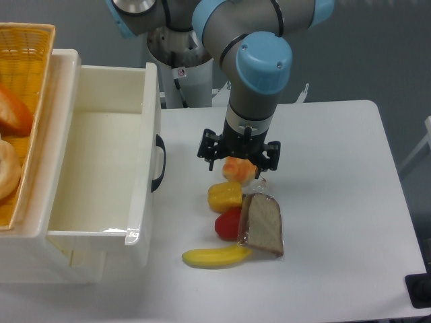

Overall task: Pick up the toast
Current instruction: 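Move the open gripper down toward the bagged toast slice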

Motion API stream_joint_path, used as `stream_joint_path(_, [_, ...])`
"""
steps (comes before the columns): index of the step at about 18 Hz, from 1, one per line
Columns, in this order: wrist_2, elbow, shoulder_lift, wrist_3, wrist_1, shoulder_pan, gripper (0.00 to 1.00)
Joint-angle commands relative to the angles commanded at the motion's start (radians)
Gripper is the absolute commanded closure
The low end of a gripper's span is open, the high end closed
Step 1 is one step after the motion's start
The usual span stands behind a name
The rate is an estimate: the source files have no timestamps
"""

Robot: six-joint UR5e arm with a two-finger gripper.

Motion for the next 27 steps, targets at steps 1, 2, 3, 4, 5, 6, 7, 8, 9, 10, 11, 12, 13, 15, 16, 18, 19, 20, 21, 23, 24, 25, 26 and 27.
stream_joint_path(1, [0.000, -0.002, 0.000, 0.002, 0.003, 0.000, 0.00])
stream_joint_path(2, [0.000, -0.002, 0.000, 0.003, 0.003, 0.000, 0.00])
stream_joint_path(3, [-0.003, -0.002, 0.002, 0.006, 0.003, 0.009, 0.00])
stream_joint_path(4, [-0.003, -0.002, 0.003, 0.006, 0.003, 0.009, 0.00])
stream_joint_path(5, [-0.003, 0.000, 0.003, 0.006, 0.003, 0.011, 0.00])
stream_joint_path(6, [-0.003, 0.000, 0.002, 0.006, 0.003, 0.009, 0.00])
stream_joint_path(7, [-0.003, 0.000, -0.002, 0.005, 0.005, 0.009, 0.00])
stream_joint_path(8, [-0.003, 0.000, -0.003, 0.002, 0.005, 0.008, 0.00])
stream_joint_path(9, [-0.003, 0.000, -0.006, 0.000, 0.005, 0.008, 0.00])
stream_joint_path(10, [-0.005, -0.002, -0.008, -0.005, 0.005, 0.008, 0.00])
stream_joint_path(11, [-0.003, -0.002, -0.008, -0.005, 0.005, 0.008, 0.00])
stream_joint_path(12, [-0.003, -0.006, -0.009, -0.005, 0.005, 0.009, 0.00])
stream_joint_path(13, [-0.005, -0.009, -0.009, -0.005, 0.005, 0.011, 0.00])
stream_joint_path(15, [-0.003, -0.014, -0.015, -0.005, 0.011, 0.017, 0.00])
stream_joint_path(16, [-0.003, -0.027, -0.018, -0.003, 0.030, 0.021, 0.00])
stream_joint_path(18, [0.002, -0.063, -0.018, -0.006, 0.109, 0.025, 0.00])
stream_joint_path(19, [0.003, -0.070, -0.021, -0.006, 0.130, 0.025, 0.00])
stream_joint_path(20, [0.002, -0.071, -0.031, -0.006, 0.136, 0.025, 0.00])
stream_joint_path(21, [0.002, -0.071, -0.037, -0.006, 0.138, 0.026, 0.00])
stream_joint_path(23, [0.003, -0.071, -0.058, -0.006, 0.140, 0.026, 0.00])
stream_joint_path(24, [0.003, -0.071, -0.070, -0.005, 0.143, 0.026, 0.00])
stream_joint_path(25, [0.009, -0.068, -0.080, -0.003, 0.147, 0.026, 0.00])
stream_joint_path(26, [0.041, -0.066, -0.095, 0.001, 0.156, 0.025, 0.00])
stream_joint_path(27, [0.089, -0.061, -0.112, 0.000, 0.166, 0.021, 0.00])
